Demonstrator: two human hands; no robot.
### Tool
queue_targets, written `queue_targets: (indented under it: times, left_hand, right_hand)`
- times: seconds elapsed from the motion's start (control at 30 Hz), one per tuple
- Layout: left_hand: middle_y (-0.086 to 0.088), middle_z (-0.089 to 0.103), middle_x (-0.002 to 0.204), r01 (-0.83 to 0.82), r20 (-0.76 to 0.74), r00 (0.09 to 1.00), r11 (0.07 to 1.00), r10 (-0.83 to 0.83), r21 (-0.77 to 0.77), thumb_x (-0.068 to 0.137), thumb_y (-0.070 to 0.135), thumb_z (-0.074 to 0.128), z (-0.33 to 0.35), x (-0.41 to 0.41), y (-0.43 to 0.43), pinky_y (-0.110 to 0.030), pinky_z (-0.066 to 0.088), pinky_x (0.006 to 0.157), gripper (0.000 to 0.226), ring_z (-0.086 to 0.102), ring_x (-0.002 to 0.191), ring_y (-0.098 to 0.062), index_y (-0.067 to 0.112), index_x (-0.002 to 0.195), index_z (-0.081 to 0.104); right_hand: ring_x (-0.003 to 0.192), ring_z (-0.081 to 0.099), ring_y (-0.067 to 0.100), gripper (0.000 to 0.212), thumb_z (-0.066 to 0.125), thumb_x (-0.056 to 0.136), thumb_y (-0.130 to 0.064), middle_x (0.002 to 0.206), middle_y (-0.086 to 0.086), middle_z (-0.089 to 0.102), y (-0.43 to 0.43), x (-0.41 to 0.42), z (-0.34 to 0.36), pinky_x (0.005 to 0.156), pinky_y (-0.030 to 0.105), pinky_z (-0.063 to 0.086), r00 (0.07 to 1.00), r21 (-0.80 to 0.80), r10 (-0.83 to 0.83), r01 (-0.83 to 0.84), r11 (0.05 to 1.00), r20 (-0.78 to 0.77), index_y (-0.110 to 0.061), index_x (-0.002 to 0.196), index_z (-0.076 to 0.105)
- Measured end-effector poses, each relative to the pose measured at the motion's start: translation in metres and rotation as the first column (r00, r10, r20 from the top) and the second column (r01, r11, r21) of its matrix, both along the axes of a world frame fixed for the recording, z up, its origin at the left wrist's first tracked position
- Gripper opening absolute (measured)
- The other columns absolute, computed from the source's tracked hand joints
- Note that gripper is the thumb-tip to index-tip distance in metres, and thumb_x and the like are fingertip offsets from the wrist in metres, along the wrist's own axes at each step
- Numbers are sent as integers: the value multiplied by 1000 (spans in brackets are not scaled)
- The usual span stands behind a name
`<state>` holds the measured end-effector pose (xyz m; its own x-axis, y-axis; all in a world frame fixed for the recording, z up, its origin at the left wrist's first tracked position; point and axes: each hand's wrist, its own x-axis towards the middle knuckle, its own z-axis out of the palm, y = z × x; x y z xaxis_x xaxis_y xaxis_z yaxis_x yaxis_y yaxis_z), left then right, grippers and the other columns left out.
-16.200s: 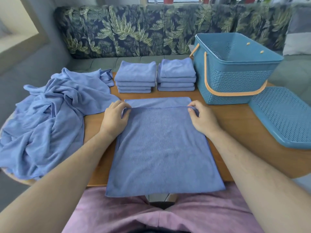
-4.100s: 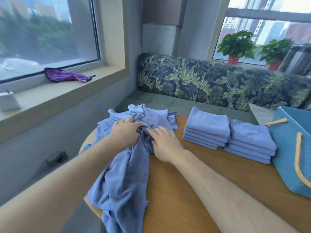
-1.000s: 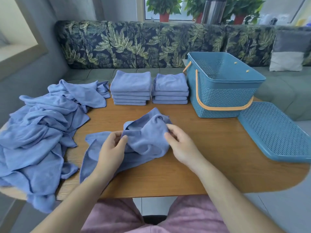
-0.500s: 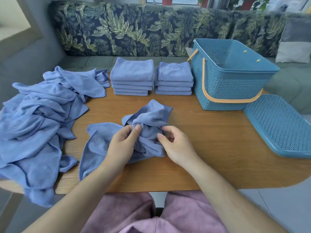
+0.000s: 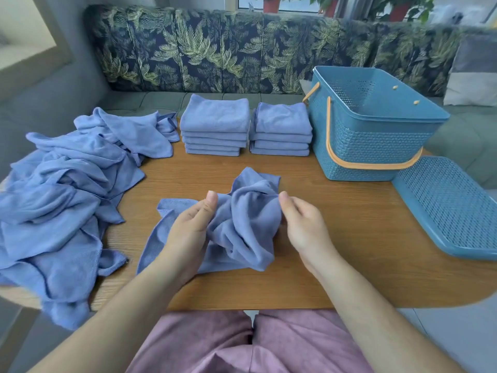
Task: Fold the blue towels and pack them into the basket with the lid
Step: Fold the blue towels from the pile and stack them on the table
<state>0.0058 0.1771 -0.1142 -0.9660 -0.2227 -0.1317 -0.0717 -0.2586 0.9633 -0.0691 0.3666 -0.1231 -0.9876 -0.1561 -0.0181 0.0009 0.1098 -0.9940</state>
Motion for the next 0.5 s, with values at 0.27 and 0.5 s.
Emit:
queue_targets:
  times: [0.27,0.5]
  left_hand:
    - [-4,67,88,-422,-48,900,895,432,146,98,26,64,-4,-10,-41,-33,47,82,15,60,89,-18,17,86,63]
    - [-1,67,82,-402,-30,914,914,404,54,96,23,65,-7,-13,-42,-30,47,75,14,59,80,-15,17,84,65]
  right_hand:
    - [77,63,21,20,60,96,-22,80,11,64,33,-25,24,75,37,44,973,-435,-63,156,887,220,-10,80,64]
    - [82,71,16,23,75,87,-15,92,7,75,35,-14,25,76,31,51,967,-168,143,-108,980,209,-15,108,66]
